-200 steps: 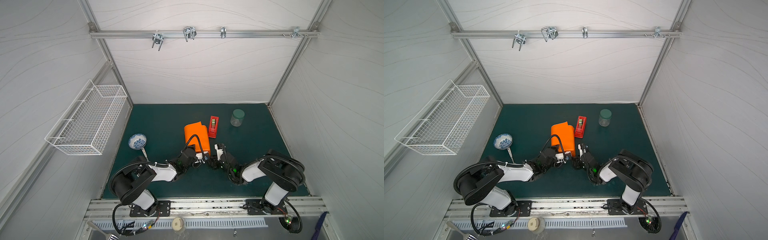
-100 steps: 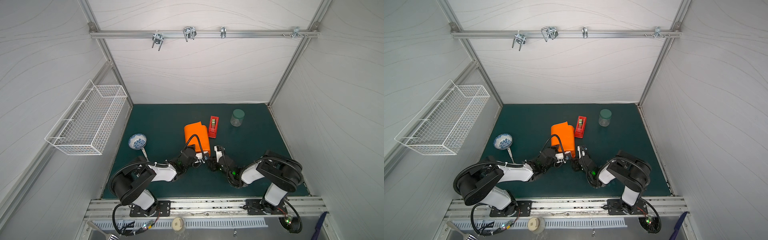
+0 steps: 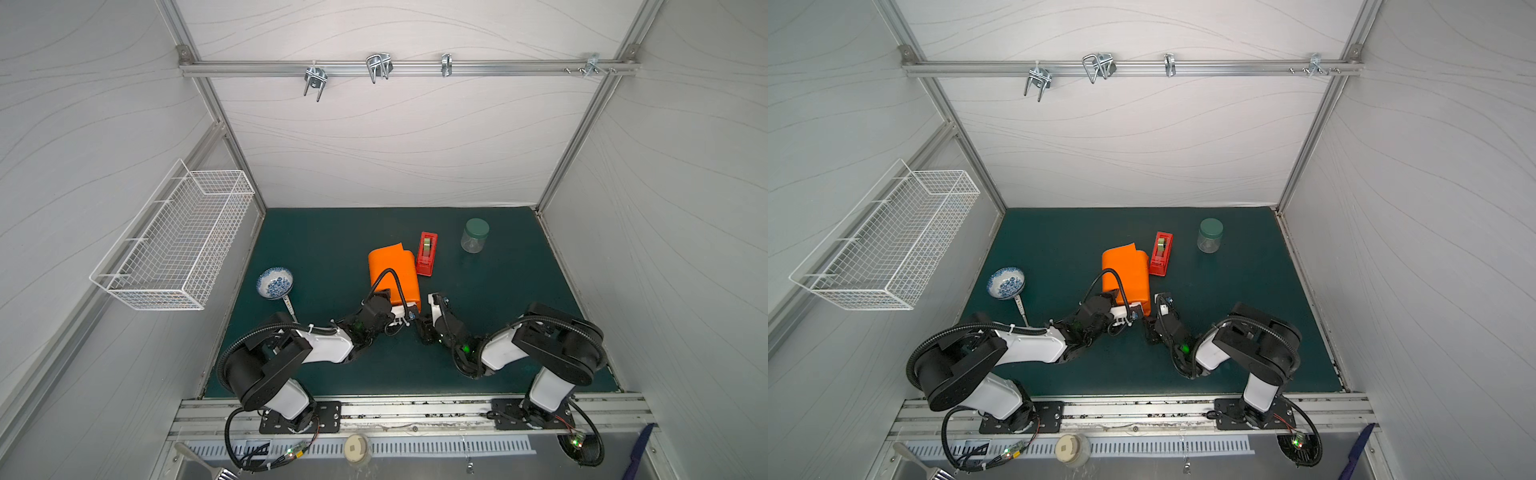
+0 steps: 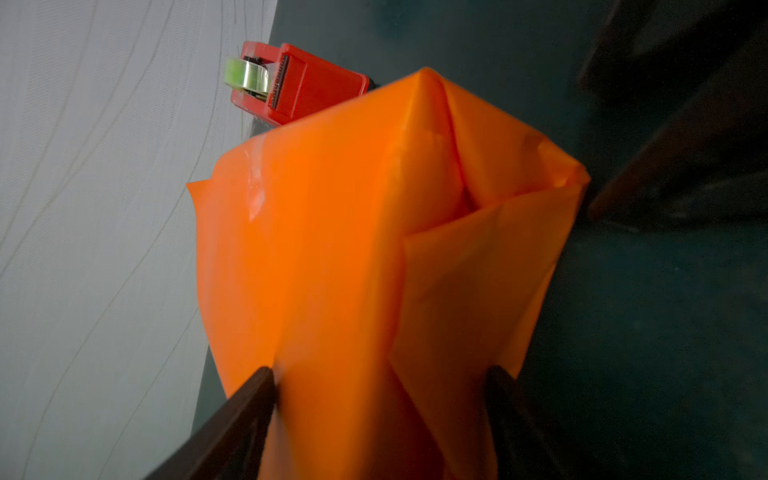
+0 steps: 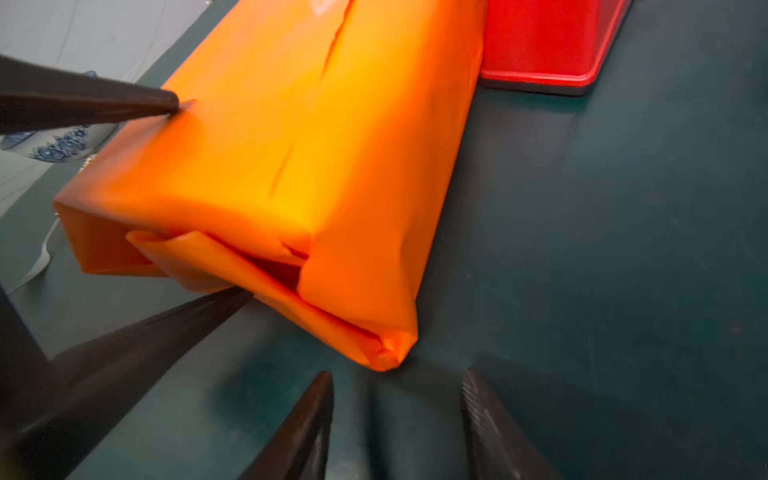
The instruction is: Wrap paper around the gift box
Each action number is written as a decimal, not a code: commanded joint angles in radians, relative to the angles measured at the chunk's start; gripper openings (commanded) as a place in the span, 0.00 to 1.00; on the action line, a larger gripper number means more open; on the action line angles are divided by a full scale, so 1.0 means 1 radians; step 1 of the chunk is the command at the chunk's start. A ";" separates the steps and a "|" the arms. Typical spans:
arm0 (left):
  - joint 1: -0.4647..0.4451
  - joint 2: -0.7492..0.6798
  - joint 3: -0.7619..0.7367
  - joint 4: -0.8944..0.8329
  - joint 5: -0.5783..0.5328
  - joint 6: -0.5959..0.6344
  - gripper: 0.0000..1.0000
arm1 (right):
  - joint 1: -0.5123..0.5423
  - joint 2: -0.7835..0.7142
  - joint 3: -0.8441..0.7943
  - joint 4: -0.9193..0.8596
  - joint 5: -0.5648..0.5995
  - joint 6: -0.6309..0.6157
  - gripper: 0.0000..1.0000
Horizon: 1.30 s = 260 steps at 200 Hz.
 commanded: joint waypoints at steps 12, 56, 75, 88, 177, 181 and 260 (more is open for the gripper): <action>0.011 -0.002 0.010 -0.037 0.014 -0.018 0.81 | 0.014 0.053 0.007 -0.203 0.039 -0.006 0.53; 0.012 -0.011 0.009 -0.037 0.022 -0.023 0.81 | 0.014 0.081 0.024 -0.204 0.061 -0.015 0.53; 0.014 -0.011 0.009 -0.038 0.025 -0.026 0.81 | 0.005 0.087 0.024 -0.182 0.053 -0.024 0.53; 0.015 -0.011 0.009 -0.038 0.030 -0.027 0.81 | 0.000 0.088 0.024 -0.160 0.041 -0.036 0.53; 0.023 -0.054 -0.006 -0.049 0.071 -0.055 0.91 | -0.055 0.078 0.041 -0.069 -0.061 -0.041 0.52; 0.024 -0.059 -0.006 -0.052 0.077 -0.056 0.93 | -0.055 0.077 0.039 -0.066 -0.062 -0.041 0.52; 0.025 -0.035 0.048 -0.044 0.078 -0.068 0.99 | -0.055 0.071 0.056 -0.053 -0.093 -0.038 0.50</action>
